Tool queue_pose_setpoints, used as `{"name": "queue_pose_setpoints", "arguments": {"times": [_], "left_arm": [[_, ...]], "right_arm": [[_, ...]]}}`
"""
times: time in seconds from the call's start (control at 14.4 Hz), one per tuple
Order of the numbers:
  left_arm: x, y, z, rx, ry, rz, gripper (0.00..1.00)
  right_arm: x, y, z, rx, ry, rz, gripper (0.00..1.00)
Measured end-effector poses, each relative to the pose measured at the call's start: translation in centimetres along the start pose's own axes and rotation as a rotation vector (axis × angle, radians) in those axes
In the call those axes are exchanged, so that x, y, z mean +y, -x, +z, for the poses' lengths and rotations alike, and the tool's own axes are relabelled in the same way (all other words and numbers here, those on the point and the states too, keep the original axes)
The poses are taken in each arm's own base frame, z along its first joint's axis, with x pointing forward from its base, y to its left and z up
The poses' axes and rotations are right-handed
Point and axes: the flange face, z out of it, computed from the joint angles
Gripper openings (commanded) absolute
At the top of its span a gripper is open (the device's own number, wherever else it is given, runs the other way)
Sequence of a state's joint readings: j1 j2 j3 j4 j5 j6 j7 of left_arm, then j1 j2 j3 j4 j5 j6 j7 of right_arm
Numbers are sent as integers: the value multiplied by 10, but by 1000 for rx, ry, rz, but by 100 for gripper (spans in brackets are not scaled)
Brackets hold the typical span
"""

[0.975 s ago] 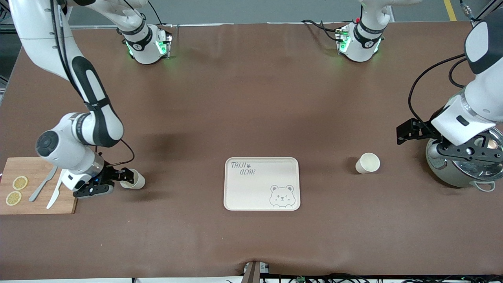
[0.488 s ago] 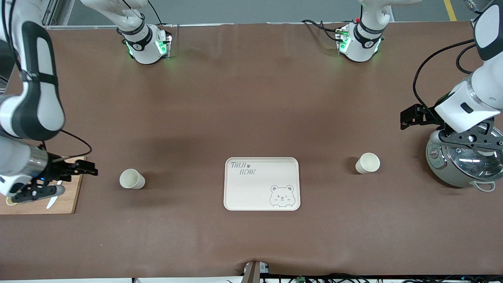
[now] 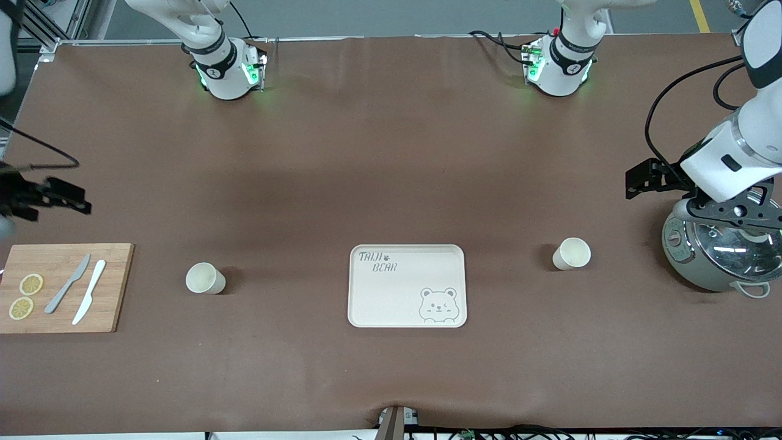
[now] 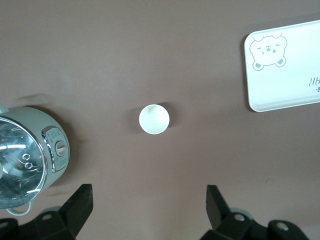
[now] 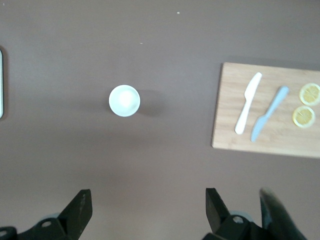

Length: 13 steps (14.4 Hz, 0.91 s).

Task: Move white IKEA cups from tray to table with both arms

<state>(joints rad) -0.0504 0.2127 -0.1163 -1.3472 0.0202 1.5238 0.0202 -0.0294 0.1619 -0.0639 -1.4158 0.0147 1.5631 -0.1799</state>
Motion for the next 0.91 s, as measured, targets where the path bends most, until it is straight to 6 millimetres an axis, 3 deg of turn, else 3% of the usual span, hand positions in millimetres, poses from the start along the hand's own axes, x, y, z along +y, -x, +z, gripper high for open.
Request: {"name": "queue_pose_setpoints", "arguments": {"times": [0.14, 0.42, 0.91], "left_arm": [[0, 0, 0, 1, 0, 0, 100], [-1, -3, -3, 30, -1, -1, 100], [-2, -5, -4, 43, -1, -3, 100]], "right_arm": [[-1, 8, -12, 10, 3, 19, 100], [1, 5, -4, 3, 9, 23, 100], [5, 5, -19, 39, 16, 38, 100]]}}
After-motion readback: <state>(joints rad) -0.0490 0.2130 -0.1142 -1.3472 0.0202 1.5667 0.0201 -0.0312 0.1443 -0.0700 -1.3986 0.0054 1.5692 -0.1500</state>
